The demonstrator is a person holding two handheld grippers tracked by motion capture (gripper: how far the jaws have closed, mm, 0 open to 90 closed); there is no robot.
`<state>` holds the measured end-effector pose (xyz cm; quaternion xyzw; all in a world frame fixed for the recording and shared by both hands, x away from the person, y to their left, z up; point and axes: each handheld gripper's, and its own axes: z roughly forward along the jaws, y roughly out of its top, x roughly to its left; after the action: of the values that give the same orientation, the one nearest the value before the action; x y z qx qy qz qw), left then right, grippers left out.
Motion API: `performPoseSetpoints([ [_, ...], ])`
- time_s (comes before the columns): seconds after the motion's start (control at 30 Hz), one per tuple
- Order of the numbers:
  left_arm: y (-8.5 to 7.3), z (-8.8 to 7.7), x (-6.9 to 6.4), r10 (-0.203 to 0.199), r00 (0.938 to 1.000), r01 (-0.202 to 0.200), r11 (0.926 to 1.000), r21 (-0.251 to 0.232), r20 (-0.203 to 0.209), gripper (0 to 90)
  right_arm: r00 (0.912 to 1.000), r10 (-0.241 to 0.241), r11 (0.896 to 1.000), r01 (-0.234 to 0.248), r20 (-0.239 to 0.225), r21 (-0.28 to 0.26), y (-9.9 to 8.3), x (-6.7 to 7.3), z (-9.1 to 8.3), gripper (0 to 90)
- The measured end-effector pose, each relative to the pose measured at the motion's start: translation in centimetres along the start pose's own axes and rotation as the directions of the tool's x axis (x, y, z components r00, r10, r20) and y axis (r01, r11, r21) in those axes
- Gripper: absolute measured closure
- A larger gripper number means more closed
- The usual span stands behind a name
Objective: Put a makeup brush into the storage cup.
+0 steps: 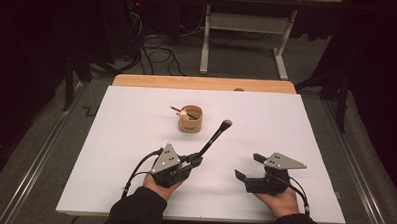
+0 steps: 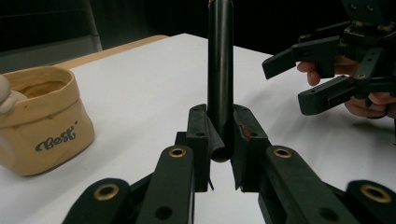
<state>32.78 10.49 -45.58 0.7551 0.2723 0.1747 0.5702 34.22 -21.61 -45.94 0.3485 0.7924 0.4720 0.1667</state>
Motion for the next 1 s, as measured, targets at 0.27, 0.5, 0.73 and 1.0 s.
performPoseSetpoints([
  [0.27,-0.1,-0.4,0.7,-0.020,0.9997,0.020,0.9997,-0.014,-0.014,79.3,0.9999,-0.009,1.000,0.009,0.006,-0.006,1.0,0.1,0.3,11.1],
  [0.5,-0.2,-0.6,1.2,-0.033,0.9992,0.033,0.9992,-0.025,-0.023,79.3,0.9997,-0.024,1.000,0.024,0.003,-0.019,2.7,0.3,0.6,12.2],
  [0.73,-0.3,-0.8,1.5,-0.040,0.9988,0.039,0.9988,-0.028,-0.028,79.3,0.9993,-0.032,0.999,0.031,-0.021,-0.023,4.2,0.9,2.0,12.1],
  [1.0,-0.5,-0.8,2.0,-0.050,0.9979,0.050,0.9985,-0.022,-0.040,79.2,0.9979,-0.038,0.999,0.036,-0.052,-0.040,5.1,1.6,3.2,12.2],
])
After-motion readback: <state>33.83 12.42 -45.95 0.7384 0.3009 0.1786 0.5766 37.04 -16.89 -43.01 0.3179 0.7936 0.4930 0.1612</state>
